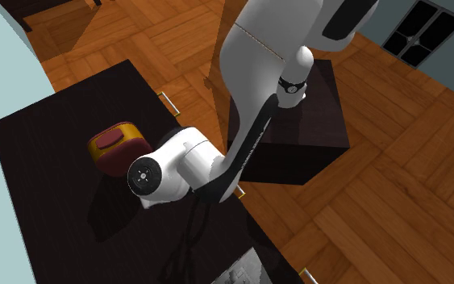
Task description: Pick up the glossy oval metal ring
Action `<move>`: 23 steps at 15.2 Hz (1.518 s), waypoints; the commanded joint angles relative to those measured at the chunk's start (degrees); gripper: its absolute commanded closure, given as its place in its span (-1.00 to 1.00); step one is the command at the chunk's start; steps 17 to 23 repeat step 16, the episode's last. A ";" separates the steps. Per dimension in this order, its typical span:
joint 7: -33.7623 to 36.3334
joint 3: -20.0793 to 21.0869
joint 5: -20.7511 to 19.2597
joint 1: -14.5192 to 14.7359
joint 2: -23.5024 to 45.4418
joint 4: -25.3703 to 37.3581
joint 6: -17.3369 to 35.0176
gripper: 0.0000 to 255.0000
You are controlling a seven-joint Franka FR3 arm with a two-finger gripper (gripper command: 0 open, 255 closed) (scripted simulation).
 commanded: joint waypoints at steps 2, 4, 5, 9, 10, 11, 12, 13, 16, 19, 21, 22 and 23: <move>0.25 -0.33 -0.49 0.32 -1.38 -0.06 -1.30 1.00; 0.42 -0.60 -0.87 0.51 -2.40 0.06 -2.41 1.00; 0.50 -0.73 -1.06 0.61 -2.91 0.13 -2.96 1.00; 0.82 -1.20 -1.81 0.96 -4.86 0.55 -5.24 1.00; 0.90 -1.31 -2.00 1.05 -5.33 0.69 -5.82 1.00; 0.98 -1.42 -2.18 1.12 -5.79 0.83 -6.40 1.00; 1.06 -1.53 -2.36 1.20 -6.24 1.00 -6.99 1.00; 1.13 -1.63 -2.54 1.28 -6.68 1.17 -7.59 1.00; 1.22 -1.74 -2.74 1.36 -7.19 1.39 -8.28 1.00; 1.22 -1.74 -2.74 1.36 -7.19 1.39 -8.28 1.00; 1.22 -1.74 -2.74 1.36 -7.19 1.39 -8.28 1.00; 1.22 -1.74 -2.74 1.36 -7.19 1.39 -8.28 1.00; 1.22 -1.74 -2.74 1.36 -7.19 1.39 -8.28 1.00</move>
